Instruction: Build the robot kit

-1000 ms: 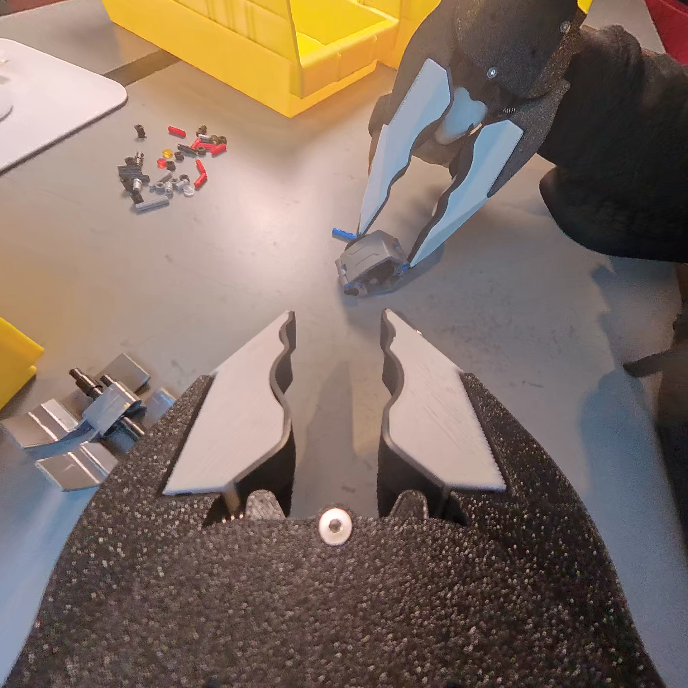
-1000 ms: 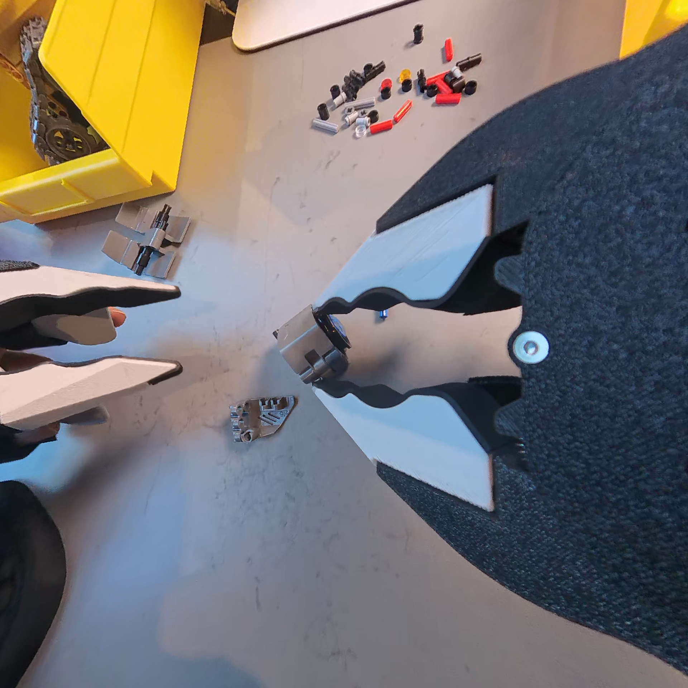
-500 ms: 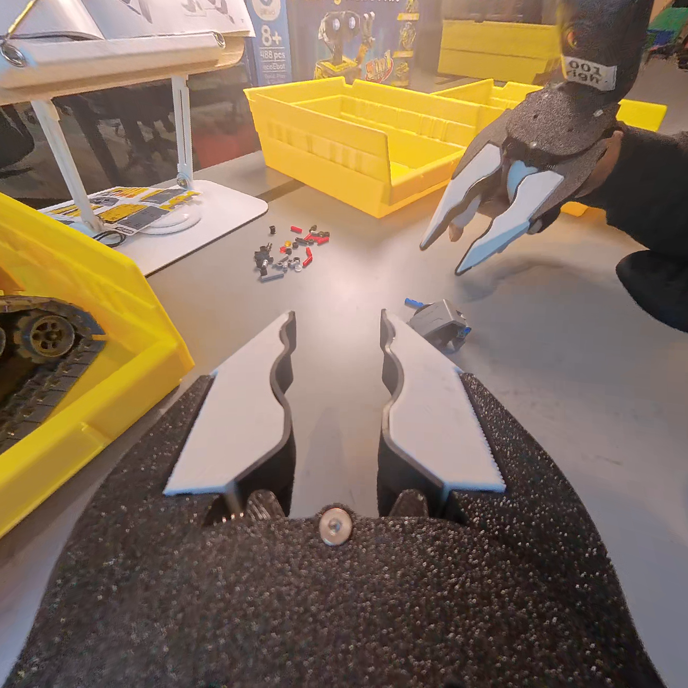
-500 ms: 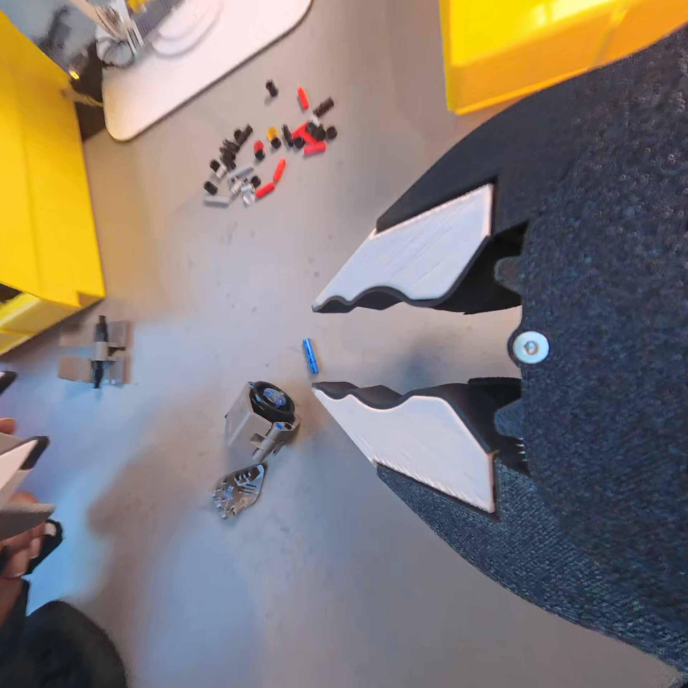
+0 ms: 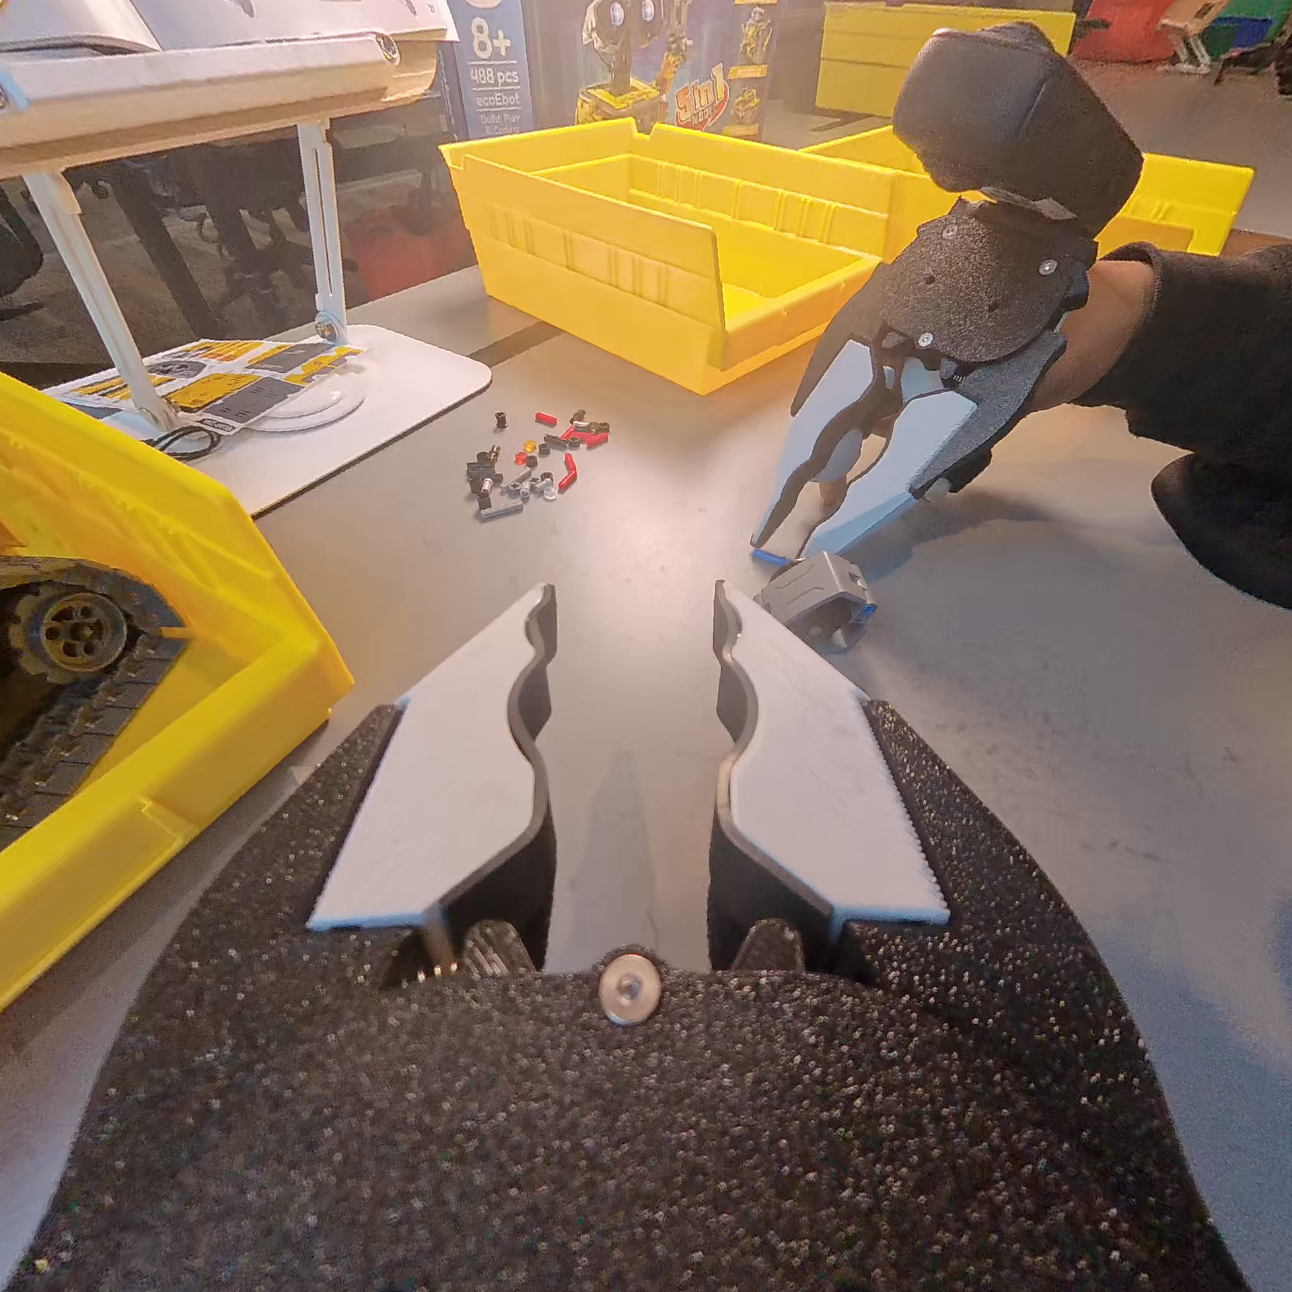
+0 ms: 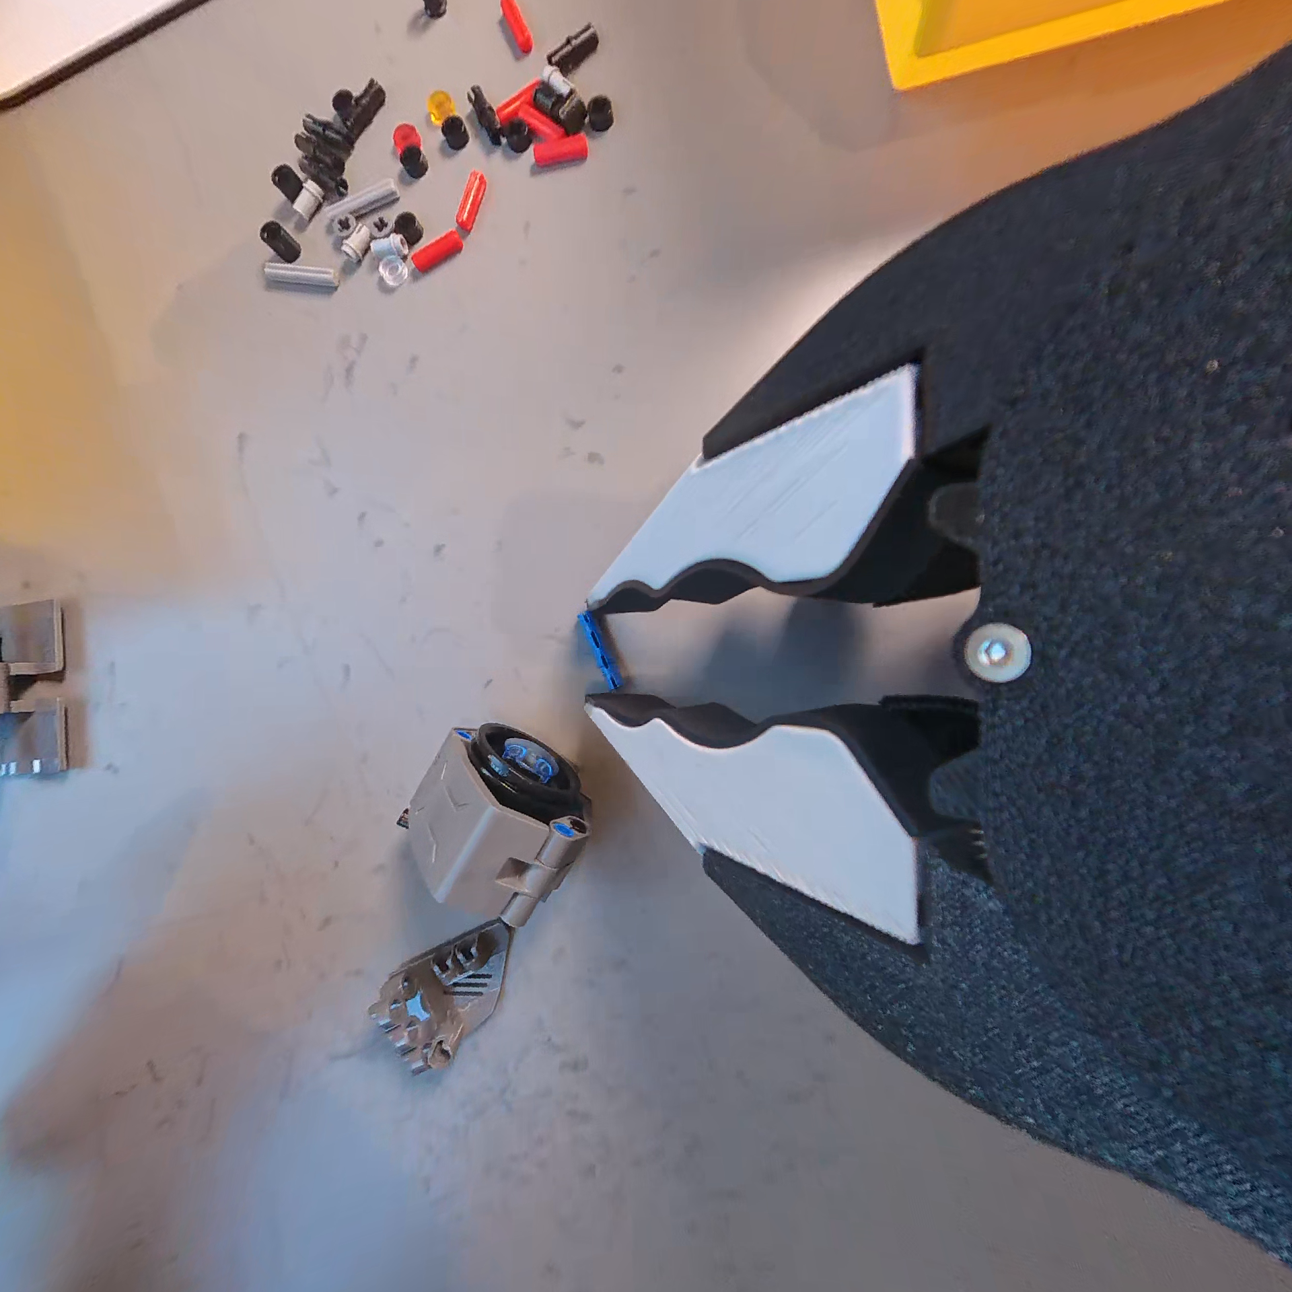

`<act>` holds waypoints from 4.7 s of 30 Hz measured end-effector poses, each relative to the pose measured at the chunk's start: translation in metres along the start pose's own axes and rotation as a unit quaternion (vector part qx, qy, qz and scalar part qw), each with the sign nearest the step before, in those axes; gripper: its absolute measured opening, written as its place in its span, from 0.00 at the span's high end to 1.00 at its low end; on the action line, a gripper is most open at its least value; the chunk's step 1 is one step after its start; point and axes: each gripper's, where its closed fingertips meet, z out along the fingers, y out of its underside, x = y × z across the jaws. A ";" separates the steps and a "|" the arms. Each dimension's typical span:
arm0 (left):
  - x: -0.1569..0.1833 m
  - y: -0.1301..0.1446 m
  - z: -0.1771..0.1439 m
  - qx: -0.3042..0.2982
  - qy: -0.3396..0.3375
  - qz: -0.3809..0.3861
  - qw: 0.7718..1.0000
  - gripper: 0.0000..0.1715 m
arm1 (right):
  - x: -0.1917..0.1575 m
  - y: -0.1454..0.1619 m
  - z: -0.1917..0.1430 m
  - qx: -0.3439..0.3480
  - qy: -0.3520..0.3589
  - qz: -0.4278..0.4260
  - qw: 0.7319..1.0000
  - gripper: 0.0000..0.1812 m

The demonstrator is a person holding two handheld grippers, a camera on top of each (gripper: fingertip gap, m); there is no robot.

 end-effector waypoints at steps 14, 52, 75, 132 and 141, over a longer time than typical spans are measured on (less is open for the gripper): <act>0.002 -0.003 -0.002 0.002 0.004 0.000 1.000 0.75 | 0.002 0.003 -0.002 -0.002 -0.013 0.001 1.000 0.97; 0.105 0.026 0.007 -0.072 0.213 0.112 0.968 0.92 | -0.104 -0.056 -0.029 0.126 -0.192 -0.139 0.963 0.97; 0.119 0.019 0.000 -0.047 0.257 0.110 0.959 0.98 | -0.113 -0.065 -0.041 0.168 -0.205 -0.156 0.952 0.97; 0.035 0.021 0.009 -0.048 0.107 -0.042 0.992 0.98 | -0.042 -0.038 -0.026 0.172 -0.128 -0.077 0.974 0.63; 0.018 0.023 0.008 -0.045 0.080 -0.075 0.993 0.98 | -0.056 -0.037 -0.003 0.124 -0.166 -0.127 0.970 0.58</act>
